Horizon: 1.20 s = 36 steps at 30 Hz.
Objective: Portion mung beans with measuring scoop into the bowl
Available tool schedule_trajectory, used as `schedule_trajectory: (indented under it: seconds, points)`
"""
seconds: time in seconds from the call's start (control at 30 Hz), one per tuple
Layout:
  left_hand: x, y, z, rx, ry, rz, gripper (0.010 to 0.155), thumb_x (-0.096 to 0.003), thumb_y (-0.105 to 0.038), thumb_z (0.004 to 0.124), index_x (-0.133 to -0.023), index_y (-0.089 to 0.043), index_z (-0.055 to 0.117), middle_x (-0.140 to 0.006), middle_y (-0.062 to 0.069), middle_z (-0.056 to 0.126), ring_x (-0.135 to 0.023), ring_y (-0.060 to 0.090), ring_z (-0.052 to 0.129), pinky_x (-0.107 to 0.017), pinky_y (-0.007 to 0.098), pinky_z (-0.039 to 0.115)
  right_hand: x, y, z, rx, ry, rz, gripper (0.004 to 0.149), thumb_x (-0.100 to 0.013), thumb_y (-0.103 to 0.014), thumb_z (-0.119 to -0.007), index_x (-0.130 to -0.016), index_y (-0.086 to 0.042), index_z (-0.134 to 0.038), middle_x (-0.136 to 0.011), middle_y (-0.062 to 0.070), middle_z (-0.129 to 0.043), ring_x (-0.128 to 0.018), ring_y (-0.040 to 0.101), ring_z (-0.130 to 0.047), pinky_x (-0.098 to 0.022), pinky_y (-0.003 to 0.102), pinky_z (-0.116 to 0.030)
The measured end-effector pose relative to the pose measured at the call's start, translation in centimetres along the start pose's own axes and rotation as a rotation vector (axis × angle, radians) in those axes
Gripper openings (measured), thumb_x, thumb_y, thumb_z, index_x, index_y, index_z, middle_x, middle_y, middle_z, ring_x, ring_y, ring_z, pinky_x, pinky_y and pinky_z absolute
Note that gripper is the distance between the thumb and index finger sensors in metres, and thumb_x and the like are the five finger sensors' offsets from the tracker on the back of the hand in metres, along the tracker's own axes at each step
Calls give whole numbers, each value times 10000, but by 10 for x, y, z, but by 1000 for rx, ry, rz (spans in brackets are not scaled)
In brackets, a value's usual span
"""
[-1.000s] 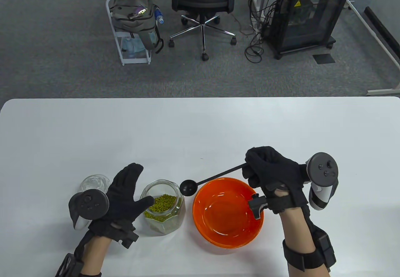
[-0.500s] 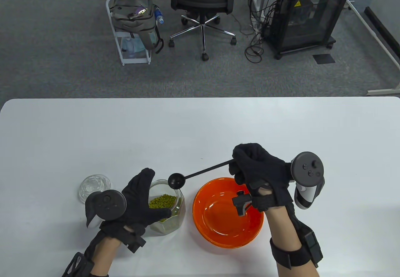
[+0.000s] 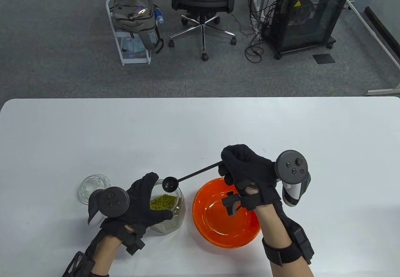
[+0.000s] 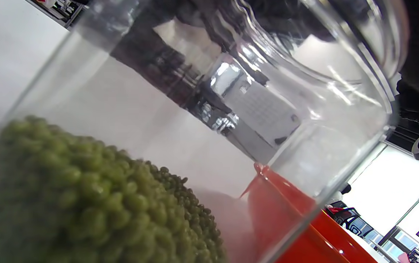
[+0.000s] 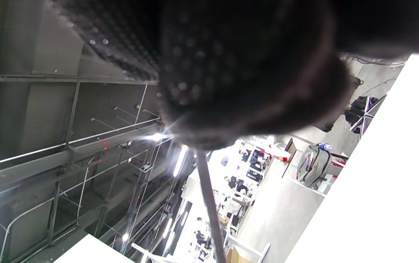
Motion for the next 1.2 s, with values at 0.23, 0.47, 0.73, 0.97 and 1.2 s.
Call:
schedule_trajectory:
  seconds: [0.23,0.47,0.73,0.97,1.2]
  points:
    - [0,0,1,26,9,-6,1232,-390,-825,889,-1096,1,308,-1157,297,418,-1049,603,523,-724,769,472,1,-7,-25,96,-48,35,380,-439,-366,-924,-695,-86,-949,-372,107,-1108,-94,149,-1082,-121,318,-944]
    - [0,0,1,39,7,-7,1224,-398,-821,884,-1095,-3,298,-1157,296,409,-1045,602,529,-724,763,481,4,-15,-57,209,-103,90,378,-439,-369,-925,-697,-94,-950,-381,104,-1110,-106,153,-1088,-133,318,-948]
    - [0,0,0,38,7,-7,1224,-399,-821,881,-1094,1,297,-1155,298,410,-1043,604,531,-722,763,486,9,-26,-88,382,-128,185,377,-434,-376,-930,-692,-103,-953,-382,97,-1115,-112,151,-1094,-141,314,-953]
    - [0,0,0,39,8,-6,1222,-402,-823,875,-1095,-2,295,-1155,298,408,-1042,603,534,-722,761,487,18,-30,-115,515,-132,267,379,-431,-378,-931,-693,-105,-953,-386,95,-1116,-119,154,-1096,-145,316,-954]
    - [0,1,0,43,11,-5,1217,-405,-819,873,-1095,-2,292,-1156,299,403,-1042,604,531,-722,762,486,20,-23,-130,569,-171,276,377,-428,-385,-934,-690,-115,-955,-390,91,-1116,-122,156,-1096,-154,316,-952]
Point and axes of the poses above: the tracker on the back of each hand, its own y axis roughly to the little-finger side, its own x axis roughly from the fingertips to the wrist, z = x × y, the point moved 1 cm from there along -x, roughly from the wrist to the fingertips
